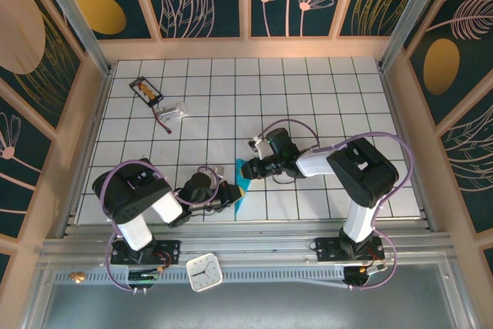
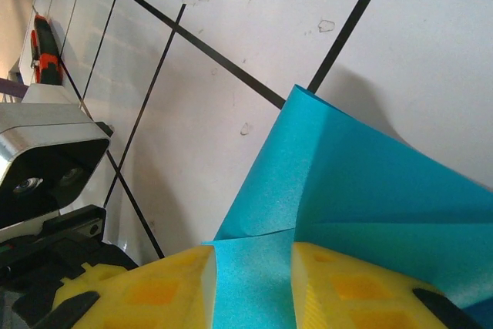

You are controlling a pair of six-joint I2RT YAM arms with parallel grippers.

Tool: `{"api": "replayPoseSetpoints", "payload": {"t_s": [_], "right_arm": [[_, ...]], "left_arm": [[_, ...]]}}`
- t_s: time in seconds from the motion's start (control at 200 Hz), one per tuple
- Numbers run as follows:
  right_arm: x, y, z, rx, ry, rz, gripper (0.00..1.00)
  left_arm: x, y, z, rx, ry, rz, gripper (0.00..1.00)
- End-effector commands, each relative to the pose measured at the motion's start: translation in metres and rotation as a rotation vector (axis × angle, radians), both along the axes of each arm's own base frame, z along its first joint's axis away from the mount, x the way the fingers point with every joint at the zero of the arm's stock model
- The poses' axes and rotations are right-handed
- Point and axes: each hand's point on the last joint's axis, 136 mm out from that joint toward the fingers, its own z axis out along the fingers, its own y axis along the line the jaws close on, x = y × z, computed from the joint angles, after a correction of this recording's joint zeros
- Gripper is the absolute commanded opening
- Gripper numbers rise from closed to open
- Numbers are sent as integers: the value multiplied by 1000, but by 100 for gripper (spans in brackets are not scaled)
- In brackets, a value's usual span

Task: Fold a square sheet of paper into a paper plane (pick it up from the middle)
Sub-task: Perform the fifth fold on the wing at the bottom-center of the table.

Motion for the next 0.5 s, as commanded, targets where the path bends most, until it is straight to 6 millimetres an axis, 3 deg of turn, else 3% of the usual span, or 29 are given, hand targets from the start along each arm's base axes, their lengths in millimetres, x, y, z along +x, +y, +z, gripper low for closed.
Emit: {"api": "replayPoseSetpoints", "payload": {"t_s": [0.0,0.065,0.085,0.495], "right_arm": [[-1,-9,-24,-97,24,-25,32],[-3,-13,-29,-121,37,-37,31],[-3,-15,-31,-128,41,-41,31],[-7,-25,-43,-181,84,-72,29]], "left_arm": [[-2,8,-16,75,27,3,0],[-1,8,-17,93,21,-1,2],[1,6,-9,78,-1,-1,3],[11,18,23,178,-121,11,38]]}}
